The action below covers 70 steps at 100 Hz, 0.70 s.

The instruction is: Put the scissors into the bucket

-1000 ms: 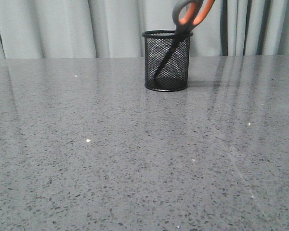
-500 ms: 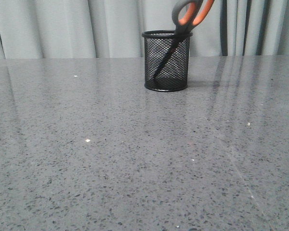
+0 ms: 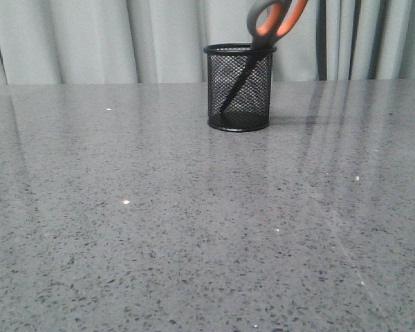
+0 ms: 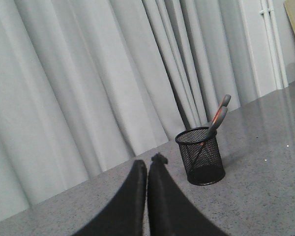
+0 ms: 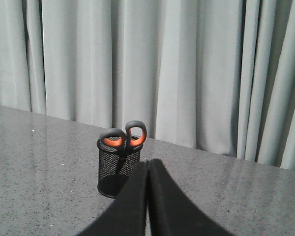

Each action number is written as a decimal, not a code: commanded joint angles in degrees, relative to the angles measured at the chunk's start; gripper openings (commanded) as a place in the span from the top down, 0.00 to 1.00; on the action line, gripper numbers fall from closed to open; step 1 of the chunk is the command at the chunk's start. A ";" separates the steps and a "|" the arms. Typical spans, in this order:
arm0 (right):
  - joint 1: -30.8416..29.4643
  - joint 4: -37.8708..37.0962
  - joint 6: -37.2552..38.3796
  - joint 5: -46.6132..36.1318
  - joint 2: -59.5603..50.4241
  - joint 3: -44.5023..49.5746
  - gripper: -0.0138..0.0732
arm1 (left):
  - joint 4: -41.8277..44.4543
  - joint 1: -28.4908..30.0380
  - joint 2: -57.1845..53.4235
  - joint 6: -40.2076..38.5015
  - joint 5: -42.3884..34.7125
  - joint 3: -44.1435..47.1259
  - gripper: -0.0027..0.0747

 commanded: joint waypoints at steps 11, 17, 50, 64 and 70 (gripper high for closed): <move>-0.01 0.44 0.07 -4.61 0.67 -1.34 0.89 | -0.70 -0.03 0.80 -0.71 -4.71 -1.30 0.99; -0.01 0.44 0.07 -4.61 0.67 -1.34 0.89 | -0.70 -0.03 0.80 -0.71 -4.71 -1.30 0.99; -0.01 0.44 0.07 -4.61 0.67 -1.34 0.89 | 9.16 0.02 0.80 1.17 -4.71 -1.30 0.99; -0.01 0.44 0.07 -4.61 0.67 -1.34 0.89 | 9.74 0.41 0.80 1.17 -5.50 -0.63 0.99; -0.01 0.44 0.07 -4.61 0.67 -1.34 0.89 | 9.64 1.19 0.80 0.12 -6.86 0.71 0.99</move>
